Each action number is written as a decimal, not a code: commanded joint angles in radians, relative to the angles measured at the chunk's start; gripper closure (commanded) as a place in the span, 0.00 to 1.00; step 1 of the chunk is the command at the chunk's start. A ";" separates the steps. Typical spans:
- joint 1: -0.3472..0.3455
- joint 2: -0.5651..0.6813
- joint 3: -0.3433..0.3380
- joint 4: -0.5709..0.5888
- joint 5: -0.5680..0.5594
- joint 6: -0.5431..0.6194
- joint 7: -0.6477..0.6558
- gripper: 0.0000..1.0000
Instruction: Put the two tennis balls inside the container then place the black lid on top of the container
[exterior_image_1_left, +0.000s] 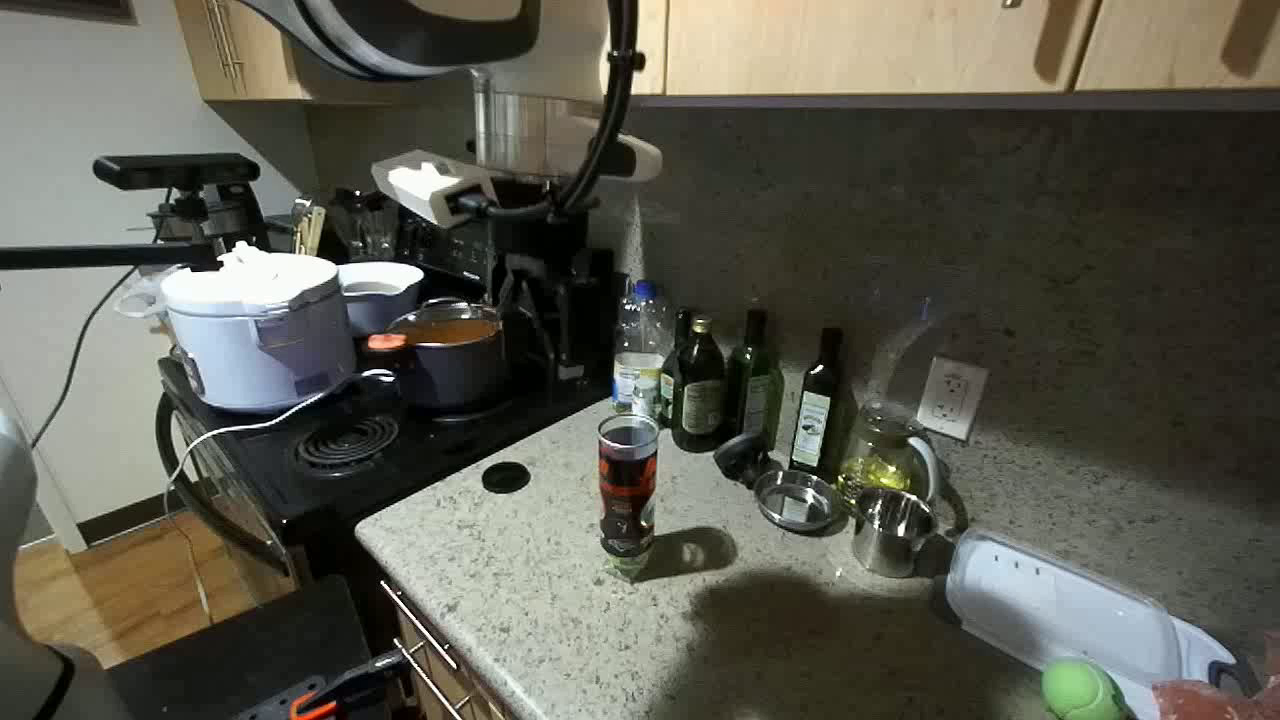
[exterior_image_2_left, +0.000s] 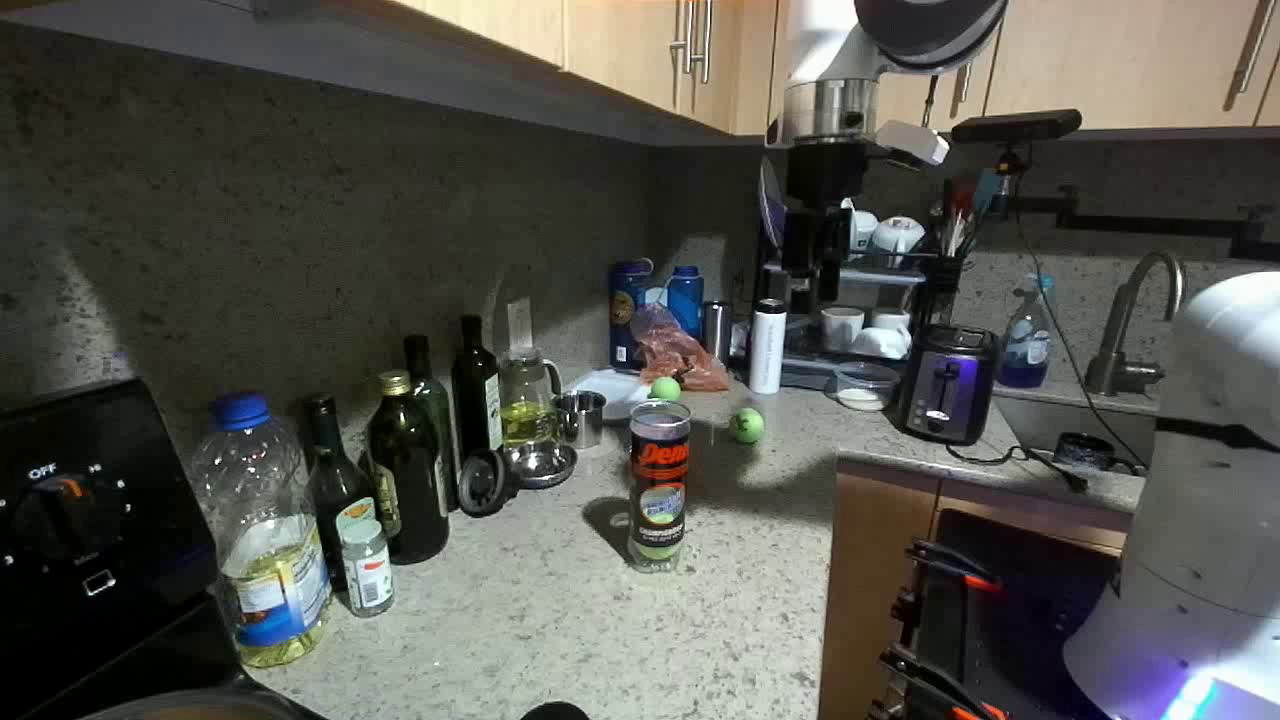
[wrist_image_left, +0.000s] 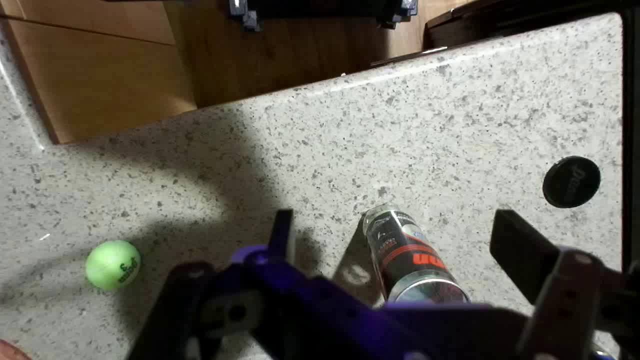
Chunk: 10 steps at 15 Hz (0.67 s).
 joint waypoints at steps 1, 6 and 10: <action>-0.004 0.001 0.003 0.002 0.002 -0.002 -0.002 0.00; -0.004 0.001 0.003 0.002 0.002 -0.002 -0.002 0.00; -0.006 0.000 0.007 -0.006 -0.006 0.017 0.003 0.00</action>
